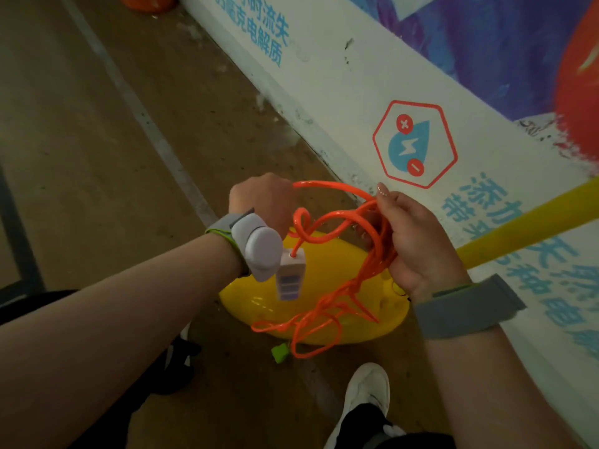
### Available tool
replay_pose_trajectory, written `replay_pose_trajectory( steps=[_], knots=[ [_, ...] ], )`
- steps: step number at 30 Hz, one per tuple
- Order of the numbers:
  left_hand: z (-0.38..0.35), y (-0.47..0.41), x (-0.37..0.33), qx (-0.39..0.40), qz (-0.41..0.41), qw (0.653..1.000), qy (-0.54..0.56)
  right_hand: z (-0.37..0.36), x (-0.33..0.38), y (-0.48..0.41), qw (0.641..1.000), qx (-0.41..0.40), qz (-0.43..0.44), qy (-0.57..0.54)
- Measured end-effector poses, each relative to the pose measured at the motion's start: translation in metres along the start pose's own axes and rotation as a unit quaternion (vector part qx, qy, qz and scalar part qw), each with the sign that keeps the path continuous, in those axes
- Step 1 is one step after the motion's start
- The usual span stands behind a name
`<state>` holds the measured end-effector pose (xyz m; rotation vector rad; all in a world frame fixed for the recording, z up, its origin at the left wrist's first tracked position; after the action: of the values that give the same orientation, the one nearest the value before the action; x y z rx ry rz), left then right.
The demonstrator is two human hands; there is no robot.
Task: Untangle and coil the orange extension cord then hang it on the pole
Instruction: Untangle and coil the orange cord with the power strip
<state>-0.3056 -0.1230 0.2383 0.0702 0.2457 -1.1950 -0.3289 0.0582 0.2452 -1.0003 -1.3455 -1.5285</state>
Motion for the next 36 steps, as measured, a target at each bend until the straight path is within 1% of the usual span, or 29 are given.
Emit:
replay_pose_trajectory(
  steps=[1,2,4,7,9,11,13,14,15,17,20,22,25,27,30,32,34,36],
  knots=[
    [0.007,0.002,-0.007,-0.016,-0.017,1.0,0.005,0.0,0.001,-0.001,1.0,-0.003,0.005,-0.002],
    [0.007,0.004,-0.012,-0.014,-0.034,0.999,0.018,0.001,0.002,-0.002,1.0,-0.008,0.009,-0.001],
    [0.001,0.008,-0.027,0.012,-0.089,0.993,0.076,0.005,0.003,-0.003,1.0,-0.016,0.016,0.004],
    [-0.004,0.013,-0.048,0.024,-0.19,0.968,0.163,0.007,0.005,-0.004,1.0,-0.01,0.006,-0.019],
    [-0.005,0.017,-0.059,0.052,-0.229,0.955,0.181,0.008,0.007,-0.005,1.0,-0.006,0.008,-0.021],
    [-0.013,0.023,-0.06,0.107,-0.234,0.952,0.165,0.008,0.008,-0.005,1.0,-0.001,0.02,-0.009],
    [-0.029,0.029,-0.056,0.182,-0.229,0.95,0.108,0.007,0.007,-0.004,0.999,0.004,0.031,0.019],
    [-0.034,0.032,-0.055,0.205,-0.24,0.945,0.089,0.005,0.006,-0.003,0.999,0.007,0.034,0.031],
    [-0.037,0.035,-0.056,0.22,-0.258,0.937,0.08,0.004,0.005,-0.002,0.999,0.008,0.035,0.039],
    [-0.032,0.033,-0.058,0.218,-0.278,0.931,0.089,0.004,0.005,-0.004,0.998,-0.001,0.039,0.056],
    [-0.026,0.032,-0.057,0.238,-0.276,0.923,0.127,0.004,0.007,-0.003,0.995,-0.01,0.056,0.08],
    [-0.03,0.034,-0.057,0.246,-0.269,0.922,0.13,0.001,0.007,-0.001,0.995,-0.005,0.058,0.086],
    [-0.043,0.033,-0.057,0.2,-0.259,0.944,0.052,0.0,0.004,0.0,0.996,-0.005,0.043,0.079],
    [-0.046,0.031,-0.058,0.168,-0.26,0.95,0.031,0.002,0.003,-0.001,0.997,-0.007,0.029,0.073],
    [-0.027,0.018,-0.063,0.089,-0.278,0.953,0.079,0.011,0.007,-0.005,0.991,-0.046,0.054,0.115],
    [-0.003,0.008,-0.064,0.022,-0.262,0.952,0.159,0.016,0.008,-0.007,0.981,-0.065,0.076,0.169],
    [0.013,0.004,-0.066,-0.02,-0.26,0.945,0.196,0.016,0.005,-0.009,0.977,-0.059,0.078,0.191],
    [0.021,0.003,-0.069,-0.037,-0.294,0.935,0.192,0.015,0.001,-0.011,0.98,-0.04,0.062,0.183]
  ],
)
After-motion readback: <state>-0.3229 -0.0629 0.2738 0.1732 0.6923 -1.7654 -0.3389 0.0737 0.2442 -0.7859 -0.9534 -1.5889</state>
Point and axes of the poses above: each hand's wrist, its own y-axis away from the middle knuckle, its own z-axis out of the back of the hand, x = y × z, the point moved 10 cm from there along -y, towards the middle knuckle, and after that the axes turned 15 degrees about -x, right-handed, at the moved point
